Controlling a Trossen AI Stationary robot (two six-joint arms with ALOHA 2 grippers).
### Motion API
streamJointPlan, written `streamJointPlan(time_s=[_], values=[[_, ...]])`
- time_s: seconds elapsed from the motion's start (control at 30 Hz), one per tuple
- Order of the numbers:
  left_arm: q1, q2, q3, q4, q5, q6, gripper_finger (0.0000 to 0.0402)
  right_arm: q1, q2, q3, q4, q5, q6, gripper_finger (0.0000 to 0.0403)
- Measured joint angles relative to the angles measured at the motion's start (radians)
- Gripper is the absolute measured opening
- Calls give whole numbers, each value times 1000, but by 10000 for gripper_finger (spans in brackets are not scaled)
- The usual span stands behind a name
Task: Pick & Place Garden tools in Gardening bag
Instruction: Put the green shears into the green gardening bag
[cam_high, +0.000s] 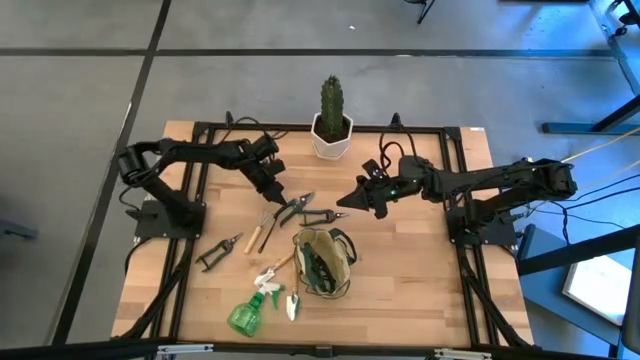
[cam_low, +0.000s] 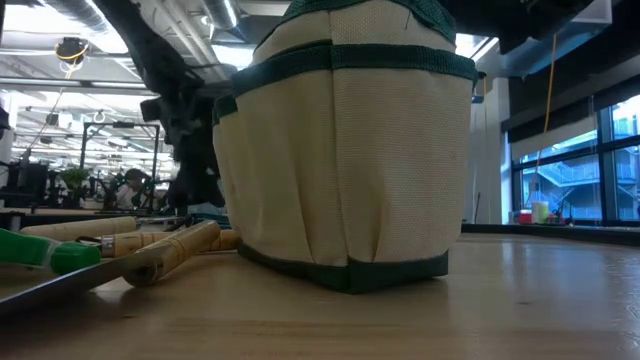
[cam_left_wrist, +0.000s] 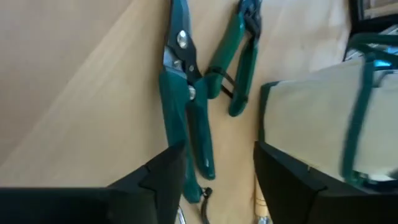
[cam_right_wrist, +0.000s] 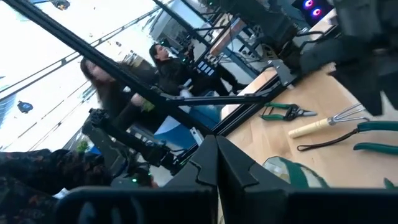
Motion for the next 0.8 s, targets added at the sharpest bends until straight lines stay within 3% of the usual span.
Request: streamJointPlan(time_s=[0.2,0.47,0.8], values=[[-15,27,0,35,-112,31,223,9,0,0,0,-33,3,0],[-18,43,0,47,9,54,235,21,0,0,-2,-58,6,0],[-24,142,0,91,43,68,235,21,0,0,-4,-62,20,0]])
